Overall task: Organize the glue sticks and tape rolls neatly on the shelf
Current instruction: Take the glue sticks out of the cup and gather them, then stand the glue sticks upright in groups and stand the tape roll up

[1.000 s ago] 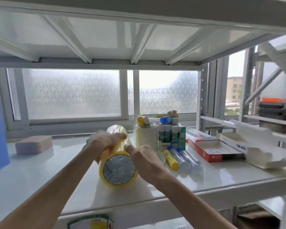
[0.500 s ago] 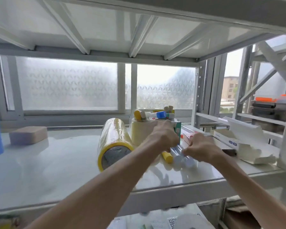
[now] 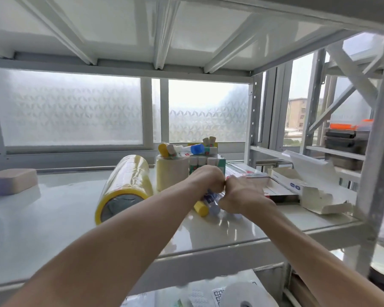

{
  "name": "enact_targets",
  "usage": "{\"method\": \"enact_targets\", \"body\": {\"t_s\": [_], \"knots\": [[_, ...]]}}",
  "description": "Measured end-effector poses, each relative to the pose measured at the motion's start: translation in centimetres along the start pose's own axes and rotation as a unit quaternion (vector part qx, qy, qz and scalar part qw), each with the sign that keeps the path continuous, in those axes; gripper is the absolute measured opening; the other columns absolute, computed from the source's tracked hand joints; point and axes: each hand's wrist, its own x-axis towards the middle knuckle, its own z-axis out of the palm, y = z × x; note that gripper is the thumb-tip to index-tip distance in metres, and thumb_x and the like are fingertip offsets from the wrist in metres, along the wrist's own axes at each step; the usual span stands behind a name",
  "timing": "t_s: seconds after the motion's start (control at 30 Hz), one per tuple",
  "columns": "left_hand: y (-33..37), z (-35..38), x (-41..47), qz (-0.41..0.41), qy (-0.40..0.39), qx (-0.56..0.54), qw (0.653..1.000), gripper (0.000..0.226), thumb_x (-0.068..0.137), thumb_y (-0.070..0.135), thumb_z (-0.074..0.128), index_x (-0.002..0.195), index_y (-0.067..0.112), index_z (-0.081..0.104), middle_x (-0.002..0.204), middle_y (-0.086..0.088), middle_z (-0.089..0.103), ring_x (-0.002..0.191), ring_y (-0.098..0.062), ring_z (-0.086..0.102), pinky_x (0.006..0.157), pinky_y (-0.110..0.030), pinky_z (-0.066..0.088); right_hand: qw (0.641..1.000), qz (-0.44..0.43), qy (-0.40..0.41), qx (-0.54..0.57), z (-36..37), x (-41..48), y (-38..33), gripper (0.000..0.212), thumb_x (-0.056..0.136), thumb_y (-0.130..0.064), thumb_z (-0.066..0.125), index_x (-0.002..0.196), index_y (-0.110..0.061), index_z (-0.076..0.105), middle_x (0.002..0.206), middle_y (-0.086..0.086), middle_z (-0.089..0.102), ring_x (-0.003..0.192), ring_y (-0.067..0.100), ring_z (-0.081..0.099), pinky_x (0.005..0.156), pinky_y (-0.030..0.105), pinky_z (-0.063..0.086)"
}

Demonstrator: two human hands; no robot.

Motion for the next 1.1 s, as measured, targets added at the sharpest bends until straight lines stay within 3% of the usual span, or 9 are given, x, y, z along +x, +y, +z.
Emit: {"method": "enact_targets", "body": {"t_s": [0.07, 0.13, 0.2, 0.3, 0.47, 0.63, 0.8, 0.9, 1.1], "knots": [[0.1, 0.1, 0.2, -0.004, -0.023, 0.013, 1.000, 0.020, 0.090, 0.019, 0.058, 0.074, 0.008, 0.059, 0.076, -0.007, 0.060, 0.058, -0.019, 0.062, 0.061, -0.026, 0.052, 0.999, 0.003, -0.019, 0.025, 0.2, 0.1, 0.5, 0.045, 0.083, -0.026, 0.066, 0.123, -0.014, 0.049, 0.119, 0.010, 0.055, 0.118, 0.028, 0.053, 0.085, 0.032, 0.043], [0.0, 0.5, 0.2, -0.011, -0.002, -0.029, 1.000, 0.012, 0.082, 0.017, 0.067, 0.084, 0.007, 0.061, 0.088, -0.010, 0.063, 0.074, -0.023, 0.065, 0.075, -0.029, 0.058, 0.997, 0.013, -0.019, 0.077, 0.5, 0.2, 1.2, 0.035, 0.081, -0.026, 0.066, 0.109, -0.013, 0.049, 0.102, 0.008, 0.051, 0.110, 0.029, 0.054, 0.079, 0.032, 0.043], [-0.6, 0.9, 0.3, -0.021, 0.052, -0.126, 0.990, 0.022, 0.076, 0.009, 0.072, 0.093, 0.005, 0.059, 0.092, -0.013, 0.063, 0.078, -0.026, 0.067, 0.074, -0.033, 0.060, 0.990, 0.024, 0.014, 0.139, 0.9, 0.4, 1.9, 0.025, 0.083, -0.032, 0.063, 0.087, -0.012, 0.048, 0.082, 0.005, 0.049, 0.088, 0.027, 0.056, 0.067, 0.031, 0.041], [-1.8, 0.8, 0.1, 0.009, 0.142, -0.295, 0.945, 0.022, 0.076, 0.006, 0.070, 0.094, 0.004, 0.058, 0.096, -0.014, 0.061, 0.086, -0.025, 0.065, 0.073, -0.035, 0.058, 0.961, 0.027, 0.065, 0.266, 1.2, 0.2, 2.8, 0.035, 0.081, -0.035, 0.066, 0.073, -0.001, 0.064, 0.062, 0.008, 0.055, 0.060, 0.022, 0.052, 0.053, 0.029, 0.037], [-3.2, 2.1, -2.7, 0.101, 0.197, -0.424, 0.878, 0.019, 0.080, 0.003, 0.069, 0.097, 0.011, 0.064, 0.106, -0.014, 0.066, 0.097, -0.025, 0.065, 0.082, -0.033, 0.059, 0.929, -0.020, 0.079, 0.361, 2.1, -0.7, 4.1, 0.020, 0.073, -0.023, 0.081, 0.083, -0.008, 0.073, 0.076, 0.007, 0.072, 0.069, 0.018, 0.065, 0.067, 0.035, 0.054], [-3.8, 3.4, -4.1, 0.149, 0.235, -0.444, 0.852, 0.044, 0.088, -0.001, 0.063, 0.128, 0.010, 0.050, 0.113, -0.003, 0.056, 0.104, -0.019, 0.057, 0.084, -0.024, 0.048, 0.923, -0.077, 0.068, 0.371, 3.0, -0.7, 4.2, 0.016, 0.074, -0.018, 0.082, 0.085, -0.014, 0.071, 0.081, 0.003, 0.074, 0.075, 0.017, 0.070, 0.072, 0.032, 0.058], [-4.4, 5.1, -4.6, 0.147, 0.200, -0.415, 0.875, 0.047, 0.077, -0.009, 0.070, 0.117, 0.009, 0.052, 0.106, -0.008, 0.064, 0.100, -0.025, 0.066, 0.088, -0.040, 0.058, 0.922, -0.109, 0.026, 0.370, 3.8, -0.5, 4.4, 0.031, 0.083, -0.010, 0.073, 0.112, -0.012, 0.063, 0.098, 0.005, 0.076, 0.090, 0.015, 0.072, 0.082, 0.030, 0.056], [-4.5, 5.7, -4.8, 0.140, 0.210, -0.388, 0.887, 0.044, 0.076, -0.006, 0.075, 0.114, 0.006, 0.058, 0.110, -0.010, 0.067, 0.099, -0.025, 0.067, 0.086, -0.033, 0.058, 0.914, -0.130, -0.015, 0.383, 3.8, -0.6, 4.7, 0.036, 0.089, -0.005, 0.064, 0.123, -0.015, 0.059, 0.107, 0.004, 0.075, 0.099, 0.016, 0.070, 0.091, 0.037, 0.054], [-4.6, 5.0, -4.4, 0.139, 0.203, -0.335, 0.909, 0.043, 0.075, 0.000, 0.077, 0.115, 0.007, 0.061, 0.109, -0.011, 0.069, 0.096, -0.026, 0.068, 0.086, -0.039, 0.059, 0.904, -0.112, 0.041, 0.411, 3.8, -0.4, 4.8, 0.030, 0.084, -0.004, 0.069, 0.112, -0.014, 0.063, 0.093, 0.007, 0.070, 0.088, 0.021, 0.069, 0.075, 0.030, 0.056]]}}
